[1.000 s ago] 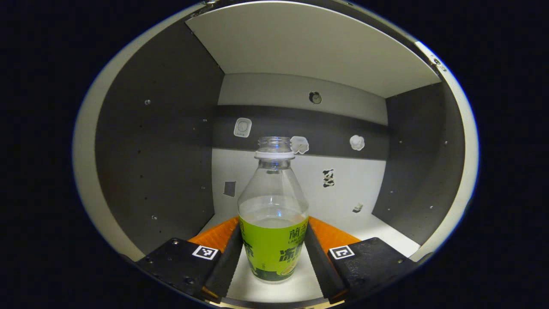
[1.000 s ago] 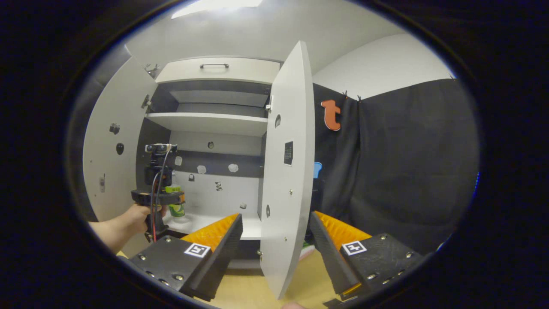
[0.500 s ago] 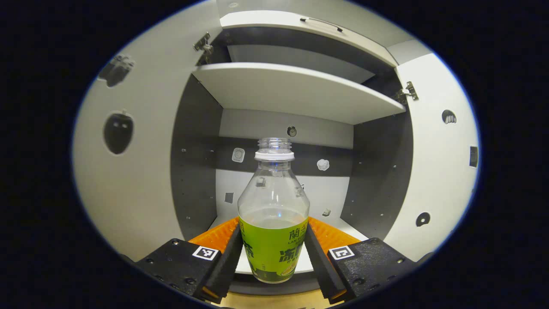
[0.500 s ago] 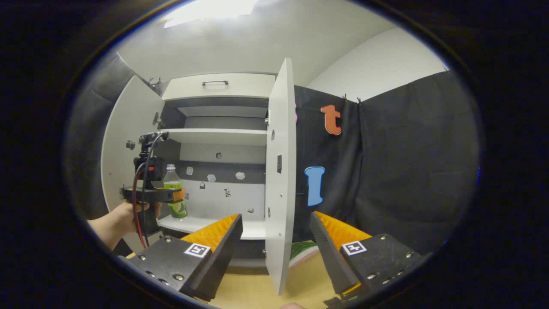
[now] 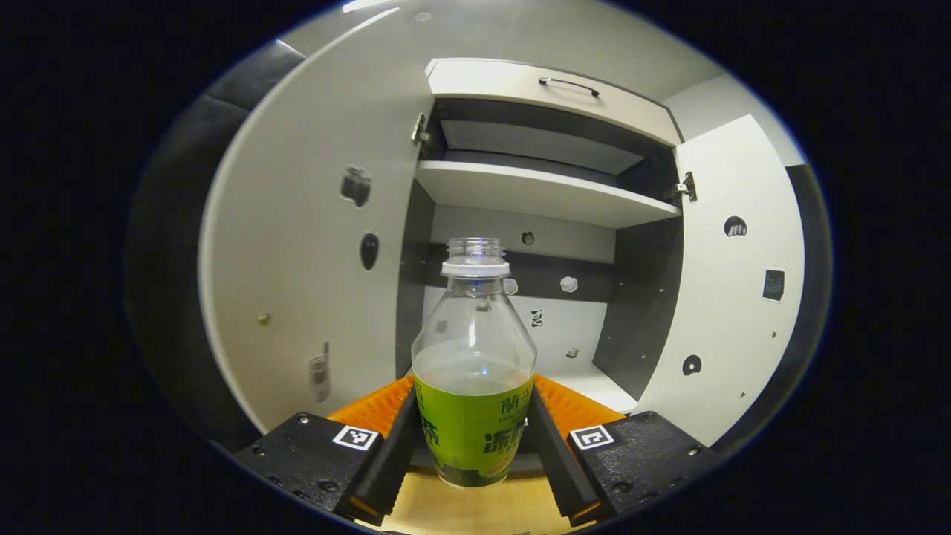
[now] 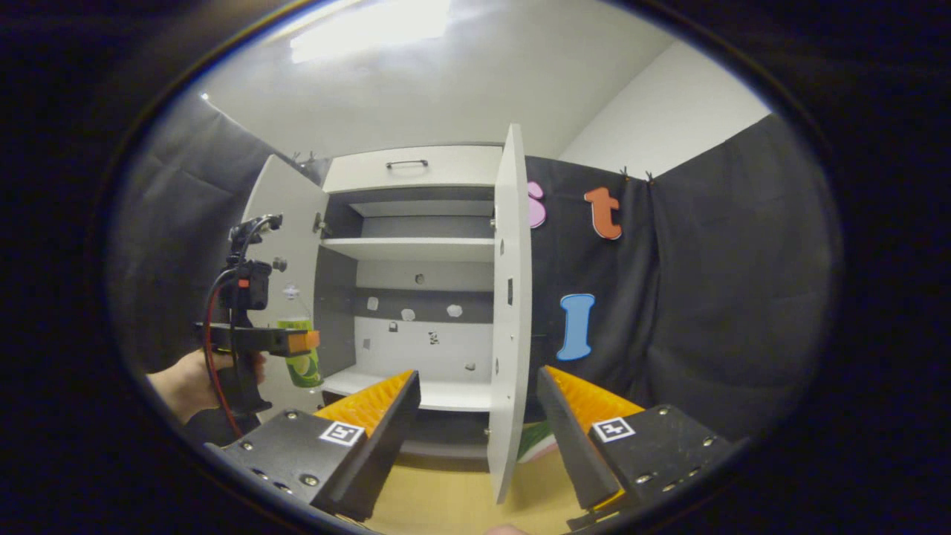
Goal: Grasp the bottle in the cabinet with the left hand and place it on the coaster, then close the right door with the right hand and the left door with the left hand.
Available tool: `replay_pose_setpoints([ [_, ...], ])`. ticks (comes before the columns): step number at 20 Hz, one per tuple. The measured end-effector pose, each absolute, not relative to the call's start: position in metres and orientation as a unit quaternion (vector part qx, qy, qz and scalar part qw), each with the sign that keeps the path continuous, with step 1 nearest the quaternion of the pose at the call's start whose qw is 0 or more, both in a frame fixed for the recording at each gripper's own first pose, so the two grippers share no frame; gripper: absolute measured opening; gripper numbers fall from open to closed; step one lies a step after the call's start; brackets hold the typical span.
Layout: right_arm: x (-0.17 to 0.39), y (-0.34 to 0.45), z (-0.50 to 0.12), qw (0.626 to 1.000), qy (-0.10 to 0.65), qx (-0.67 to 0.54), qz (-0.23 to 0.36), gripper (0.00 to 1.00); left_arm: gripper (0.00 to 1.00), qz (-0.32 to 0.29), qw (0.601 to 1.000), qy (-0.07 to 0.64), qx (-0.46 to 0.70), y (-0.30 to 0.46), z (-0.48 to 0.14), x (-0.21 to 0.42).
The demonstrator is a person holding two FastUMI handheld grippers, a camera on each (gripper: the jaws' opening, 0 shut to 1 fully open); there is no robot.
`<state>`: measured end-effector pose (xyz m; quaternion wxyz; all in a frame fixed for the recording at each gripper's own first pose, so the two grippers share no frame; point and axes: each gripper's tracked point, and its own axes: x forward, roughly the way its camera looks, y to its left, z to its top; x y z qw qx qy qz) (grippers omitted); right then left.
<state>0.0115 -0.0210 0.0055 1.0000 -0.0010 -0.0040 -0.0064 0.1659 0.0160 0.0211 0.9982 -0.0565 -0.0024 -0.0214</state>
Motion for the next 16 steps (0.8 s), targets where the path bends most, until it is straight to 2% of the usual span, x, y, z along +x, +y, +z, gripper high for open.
replay_pose_setpoints([
  [1, 0.009, -0.02, 0.007, 1.0, -0.007, -0.005, -0.006, 0.96, 0.77, -0.012, 0.998, -0.006, -0.055, 0.023, 0.022, 0.151],
  [4, 0.004, -0.009, 0.007, 1.0, -0.013, 0.001, 0.003, 0.96, 0.79, -0.001, 0.999, -0.006, -0.044, 0.033, 0.012, 0.116],
  [9, 0.004, 0.006, -0.004, 1.0, -0.001, 0.017, 0.01, 0.94, 0.79, -0.033, 0.999, 0.012, -0.032, 0.023, -0.021, 0.082],
  [12, 0.007, 0.01, -0.007, 1.0, -0.002, 0.024, 0.004, 0.96, 0.77, -0.041, 0.998, 0.022, -0.031, 0.019, -0.047, 0.071],
  [16, 0.017, 0.023, -0.003, 0.999, -0.014, 0.033, 0.003, 0.94, 0.79, -0.063, 0.996, -0.015, -0.054, 0.008, -0.083, 0.062],
])
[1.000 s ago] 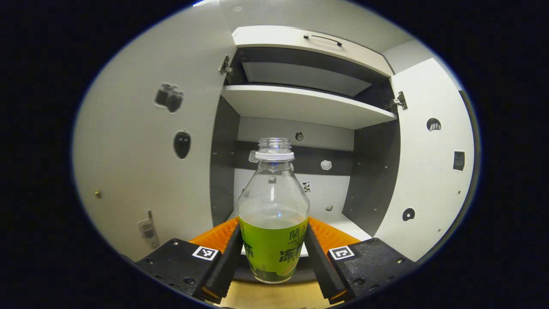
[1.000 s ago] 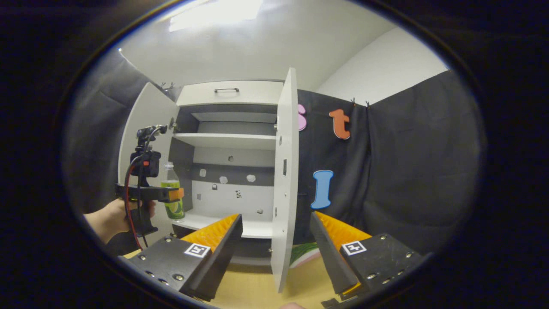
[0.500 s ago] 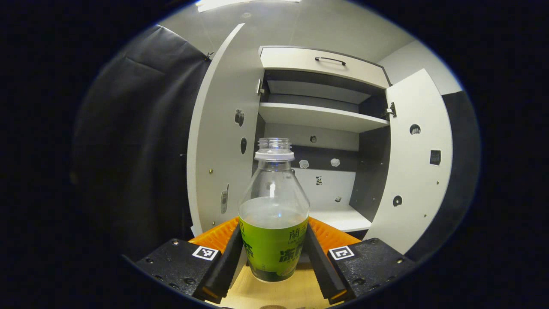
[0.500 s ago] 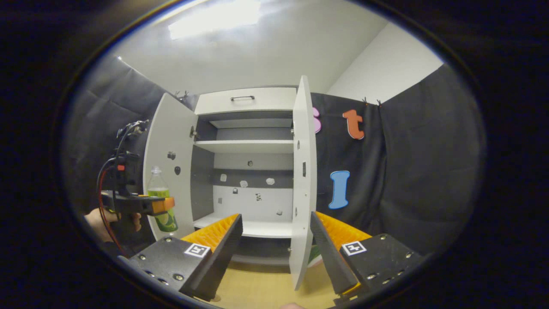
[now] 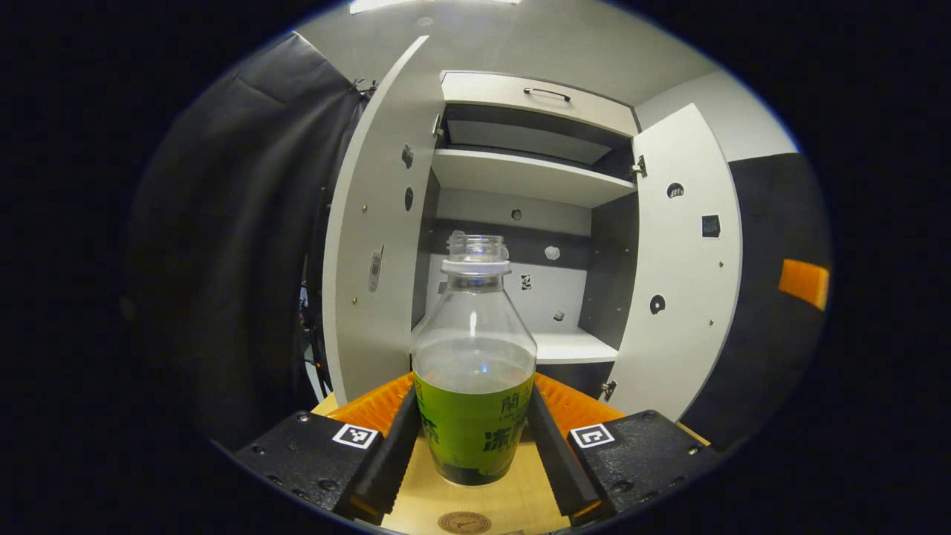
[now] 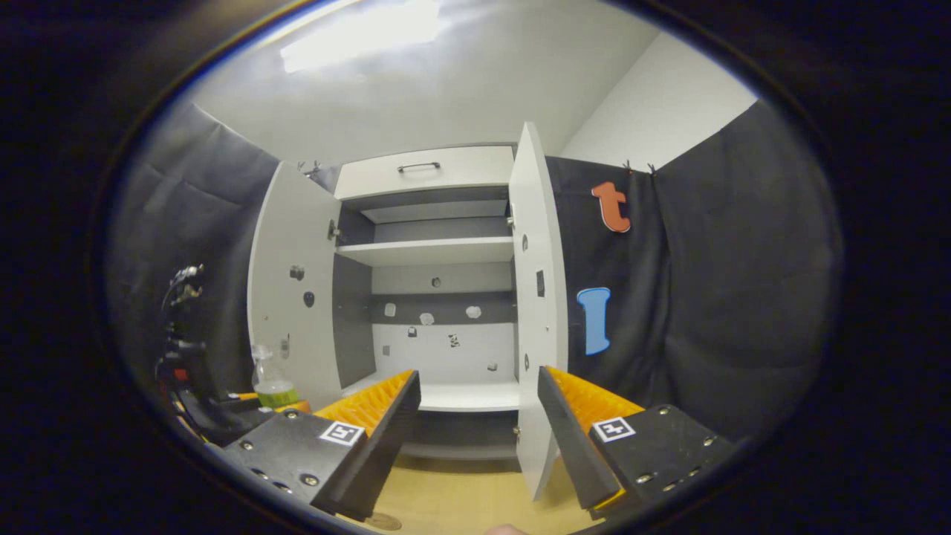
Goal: Grasp the bottle in the cabinet with the left hand and place it on the coaster, then close the right door with the right hand and the left door with the left hand.
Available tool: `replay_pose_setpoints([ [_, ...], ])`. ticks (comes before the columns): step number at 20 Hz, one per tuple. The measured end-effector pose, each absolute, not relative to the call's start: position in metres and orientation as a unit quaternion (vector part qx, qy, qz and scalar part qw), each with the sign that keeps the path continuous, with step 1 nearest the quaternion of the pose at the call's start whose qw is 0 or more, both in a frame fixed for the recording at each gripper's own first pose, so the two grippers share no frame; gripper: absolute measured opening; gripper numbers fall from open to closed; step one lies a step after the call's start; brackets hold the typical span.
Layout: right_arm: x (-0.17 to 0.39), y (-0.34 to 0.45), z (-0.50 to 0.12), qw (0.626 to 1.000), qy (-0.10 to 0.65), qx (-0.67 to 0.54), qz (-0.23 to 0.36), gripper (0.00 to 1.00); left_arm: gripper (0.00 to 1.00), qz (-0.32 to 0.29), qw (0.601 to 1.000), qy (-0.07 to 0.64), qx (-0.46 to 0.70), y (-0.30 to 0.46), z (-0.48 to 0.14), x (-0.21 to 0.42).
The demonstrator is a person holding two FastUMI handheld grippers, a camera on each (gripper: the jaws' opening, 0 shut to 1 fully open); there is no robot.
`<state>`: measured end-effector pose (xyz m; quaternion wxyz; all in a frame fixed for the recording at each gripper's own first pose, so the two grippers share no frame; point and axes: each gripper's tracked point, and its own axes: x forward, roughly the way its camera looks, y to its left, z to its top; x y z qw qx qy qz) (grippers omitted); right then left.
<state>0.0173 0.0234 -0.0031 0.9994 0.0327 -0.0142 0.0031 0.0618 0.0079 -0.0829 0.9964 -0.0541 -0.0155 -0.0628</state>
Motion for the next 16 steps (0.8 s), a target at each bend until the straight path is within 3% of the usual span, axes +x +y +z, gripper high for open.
replay_pose_setpoints([
  [1, 0.019, 0.027, -0.001, 0.999, -0.015, 0.035, 0.005, 0.96, 0.79, -0.071, 0.996, -0.032, -0.052, 0.004, -0.09, 0.059],
  [9, 0.03, 0.038, -0.009, 1.0, -0.005, 0.03, -0.009, 0.94, 0.79, -0.143, 0.989, 0.045, -0.013, -0.011, -0.226, 0.045],
  [16, 0.038, 0.088, -0.002, 0.995, -0.029, 0.068, 0.068, 0.96, 0.8, -0.202, 0.978, 0.054, 0.019, -0.019, -0.302, 0.038],
])
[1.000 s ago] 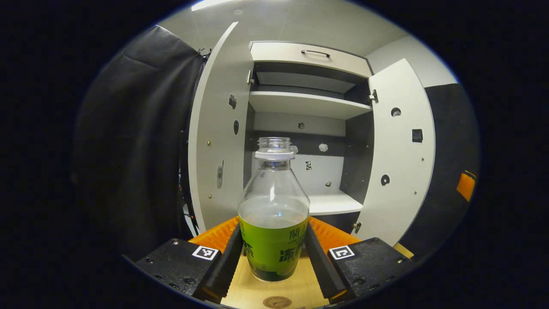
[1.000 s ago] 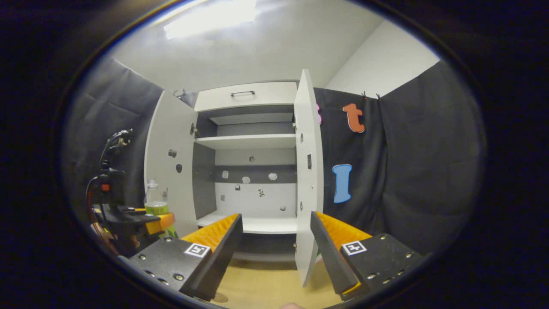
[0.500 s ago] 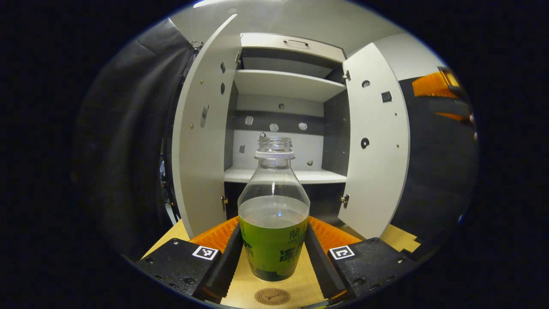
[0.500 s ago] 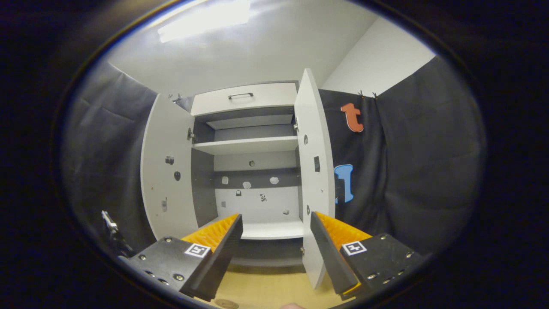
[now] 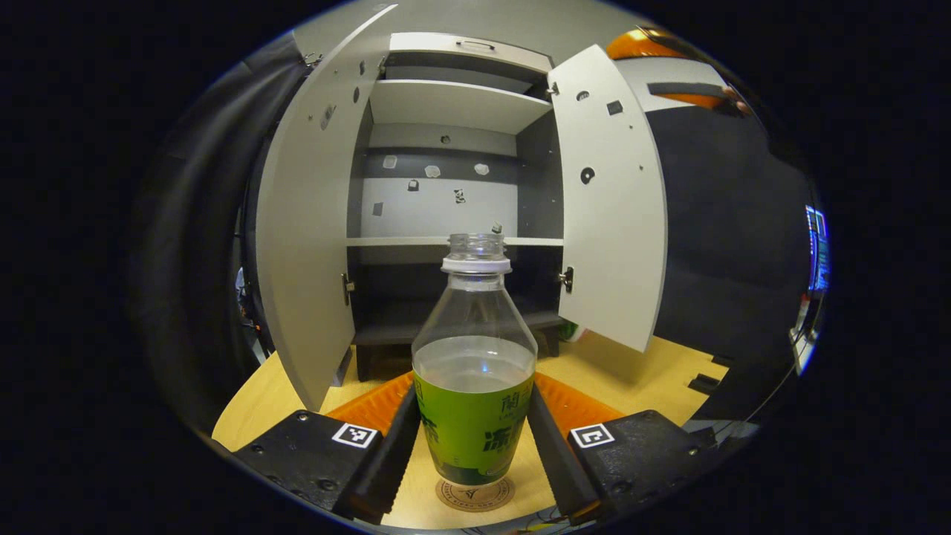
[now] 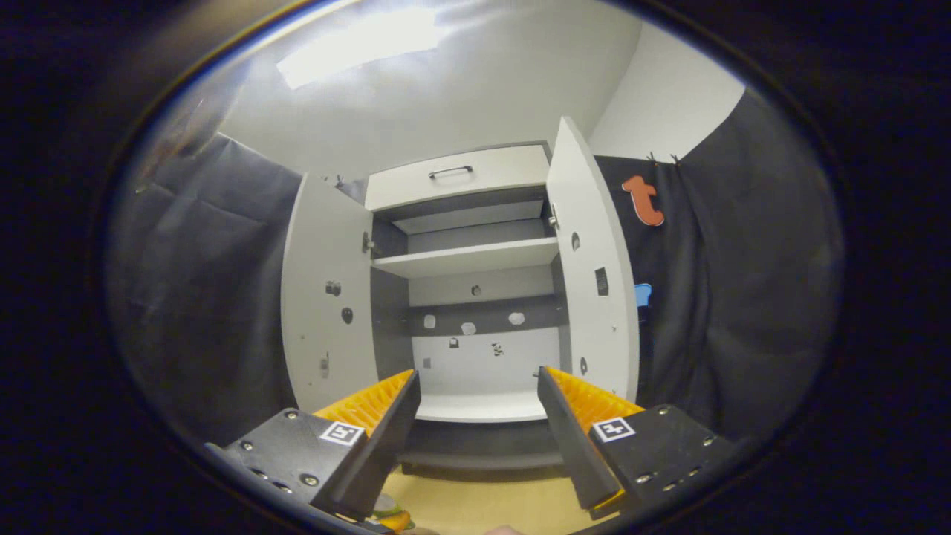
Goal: Grasp the bottle in the cabinet with the left hand and place it on the coaster, then close the right door with the right hand and the left door with the left hand.
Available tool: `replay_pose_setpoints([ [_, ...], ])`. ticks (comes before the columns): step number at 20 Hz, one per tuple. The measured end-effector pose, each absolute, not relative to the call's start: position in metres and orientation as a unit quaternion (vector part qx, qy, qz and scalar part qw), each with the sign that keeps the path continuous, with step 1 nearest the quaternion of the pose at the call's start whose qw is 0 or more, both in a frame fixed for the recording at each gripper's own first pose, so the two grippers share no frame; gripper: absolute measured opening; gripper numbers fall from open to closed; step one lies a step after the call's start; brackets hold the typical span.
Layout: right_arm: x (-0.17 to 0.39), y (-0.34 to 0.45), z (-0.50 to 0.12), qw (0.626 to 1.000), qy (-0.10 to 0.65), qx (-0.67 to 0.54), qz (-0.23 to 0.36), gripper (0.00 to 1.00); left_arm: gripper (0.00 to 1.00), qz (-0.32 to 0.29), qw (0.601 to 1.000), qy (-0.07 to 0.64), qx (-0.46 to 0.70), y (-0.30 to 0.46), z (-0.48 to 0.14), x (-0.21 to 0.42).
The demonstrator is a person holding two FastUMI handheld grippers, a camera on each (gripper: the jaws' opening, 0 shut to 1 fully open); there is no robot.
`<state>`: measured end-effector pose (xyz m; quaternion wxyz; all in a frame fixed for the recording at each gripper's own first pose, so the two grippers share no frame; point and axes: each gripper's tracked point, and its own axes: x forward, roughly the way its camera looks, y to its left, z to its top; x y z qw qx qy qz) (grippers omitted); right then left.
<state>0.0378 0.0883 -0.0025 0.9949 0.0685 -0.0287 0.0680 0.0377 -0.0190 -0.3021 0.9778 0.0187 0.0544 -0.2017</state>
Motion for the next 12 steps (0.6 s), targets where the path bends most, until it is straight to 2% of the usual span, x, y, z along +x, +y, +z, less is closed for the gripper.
replay_pose_setpoints([
  [7, 0.057, 0.103, -0.028, 0.997, -0.003, 0.044, 0.059, 0.94, 0.81, -0.243, 0.966, 0.074, 0.044, -0.028, -0.347, 0.038],
  [8, 0.057, 0.104, -0.03, 0.997, -0.002, 0.044, 0.059, 0.96, 0.81, -0.246, 0.965, 0.073, 0.047, -0.029, -0.35, 0.04],
  [12, 0.058, 0.102, -0.044, 0.998, 0.016, 0.033, 0.05, 0.94, 0.82, -0.249, 0.962, 0.092, 0.072, -0.028, -0.372, 0.043],
])
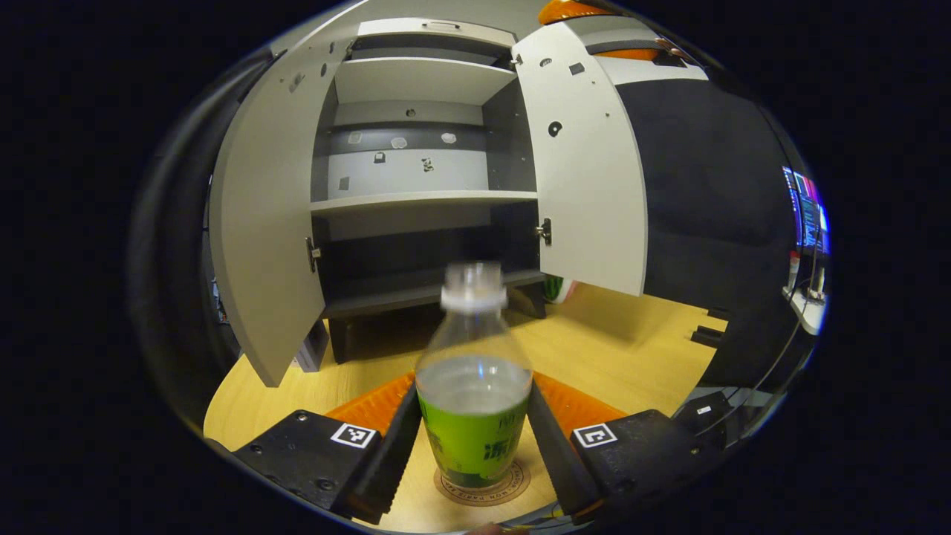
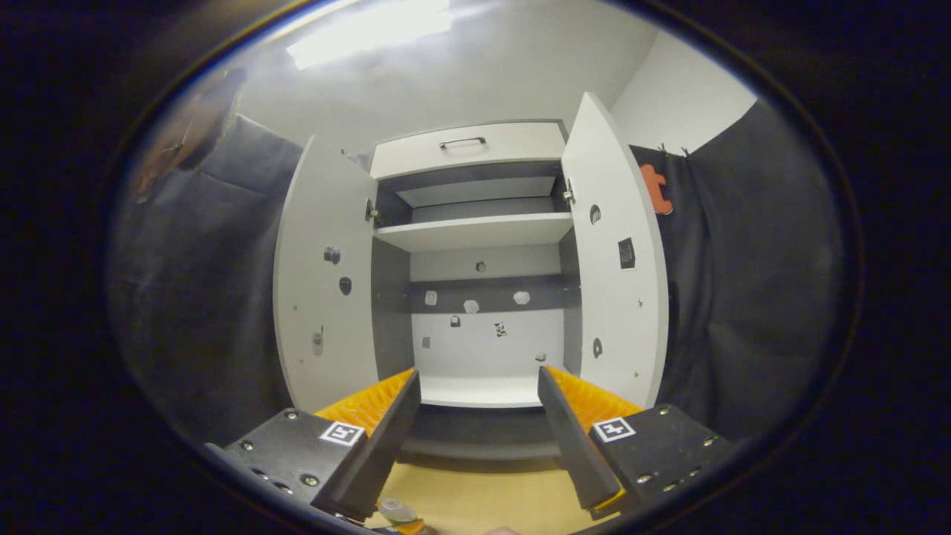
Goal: Grasp the bottle in the cabinet with the left hand and place it on the coaster, then close the right door with the right hand and the left door with the left hand.
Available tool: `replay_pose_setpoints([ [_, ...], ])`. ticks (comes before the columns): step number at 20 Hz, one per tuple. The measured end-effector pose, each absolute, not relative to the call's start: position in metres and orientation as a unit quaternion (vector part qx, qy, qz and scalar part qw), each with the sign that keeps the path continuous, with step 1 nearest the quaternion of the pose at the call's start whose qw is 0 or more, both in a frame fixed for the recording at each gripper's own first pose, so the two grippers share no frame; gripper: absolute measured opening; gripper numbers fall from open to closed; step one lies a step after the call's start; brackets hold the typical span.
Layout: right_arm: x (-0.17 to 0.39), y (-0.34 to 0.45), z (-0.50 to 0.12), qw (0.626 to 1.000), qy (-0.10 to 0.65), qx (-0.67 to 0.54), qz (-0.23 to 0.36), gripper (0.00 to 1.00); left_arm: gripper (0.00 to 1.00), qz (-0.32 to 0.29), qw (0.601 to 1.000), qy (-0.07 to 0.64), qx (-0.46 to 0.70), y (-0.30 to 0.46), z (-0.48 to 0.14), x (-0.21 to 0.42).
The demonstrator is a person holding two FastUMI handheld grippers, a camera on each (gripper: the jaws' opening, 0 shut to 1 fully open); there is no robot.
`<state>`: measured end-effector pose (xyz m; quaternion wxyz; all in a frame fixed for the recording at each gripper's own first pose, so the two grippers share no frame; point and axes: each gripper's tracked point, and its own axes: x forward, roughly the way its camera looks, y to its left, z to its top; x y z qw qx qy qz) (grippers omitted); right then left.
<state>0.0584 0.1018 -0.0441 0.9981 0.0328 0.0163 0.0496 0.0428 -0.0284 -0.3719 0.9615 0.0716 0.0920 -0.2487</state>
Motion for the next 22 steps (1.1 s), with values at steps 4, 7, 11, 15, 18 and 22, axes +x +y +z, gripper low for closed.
replay_pose_setpoints([
  [4, 0.064, 0.096, -0.051, 0.998, 0.025, 0.042, 0.034, 0.96, 0.9, -0.257, 0.957, 0.094, 0.095, -0.023, -0.372, 0.039],
  [7, 0.063, 0.091, -0.055, 0.998, 0.024, 0.049, 0.025, 0.94, 0.9, -0.266, 0.956, 0.098, 0.08, -0.019, -0.36, 0.04],
  [11, 0.06, 0.081, -0.064, 0.998, 0.027, 0.054, 0.01, 0.94, 0.9, -0.273, 0.955, 0.098, 0.061, -0.016, -0.329, 0.04],
  [15, 0.056, 0.07, -0.055, 0.998, 0.01, 0.058, 0.016, 0.96, 0.9, -0.28, 0.956, 0.066, 0.055, -0.023, -0.279, 0.032],
  [18, 0.052, 0.053, -0.05, 0.998, 0.01, 0.06, 0.017, 0.96, 0.9, -0.265, 0.961, 0.048, 0.07, -0.026, -0.247, 0.024],
  [22, 0.051, 0.019, -0.038, 0.998, 0.002, 0.059, 0.014, 0.94, 0.9, -0.258, 0.964, 0.033, 0.056, -0.042, -0.195, 0.009],
])
